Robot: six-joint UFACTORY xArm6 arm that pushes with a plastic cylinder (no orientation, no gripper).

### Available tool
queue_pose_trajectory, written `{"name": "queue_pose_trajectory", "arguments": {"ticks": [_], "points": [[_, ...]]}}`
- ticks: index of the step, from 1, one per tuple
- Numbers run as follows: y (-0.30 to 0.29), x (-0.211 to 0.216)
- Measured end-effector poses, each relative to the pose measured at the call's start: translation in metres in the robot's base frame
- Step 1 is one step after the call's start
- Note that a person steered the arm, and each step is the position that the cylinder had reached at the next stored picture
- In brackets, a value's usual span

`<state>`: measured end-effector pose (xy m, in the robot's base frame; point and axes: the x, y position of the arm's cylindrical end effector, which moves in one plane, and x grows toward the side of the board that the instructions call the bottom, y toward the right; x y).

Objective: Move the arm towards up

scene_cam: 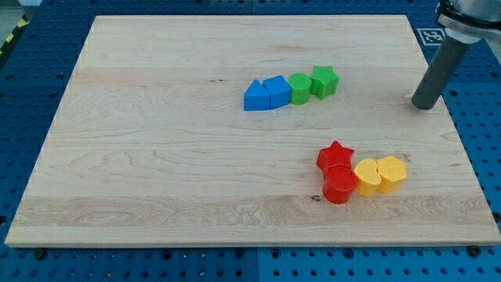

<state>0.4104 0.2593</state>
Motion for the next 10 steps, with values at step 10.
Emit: {"name": "queue_pose_trajectory", "arguments": {"ticks": [10], "points": [[-0.079,-0.069]]}}
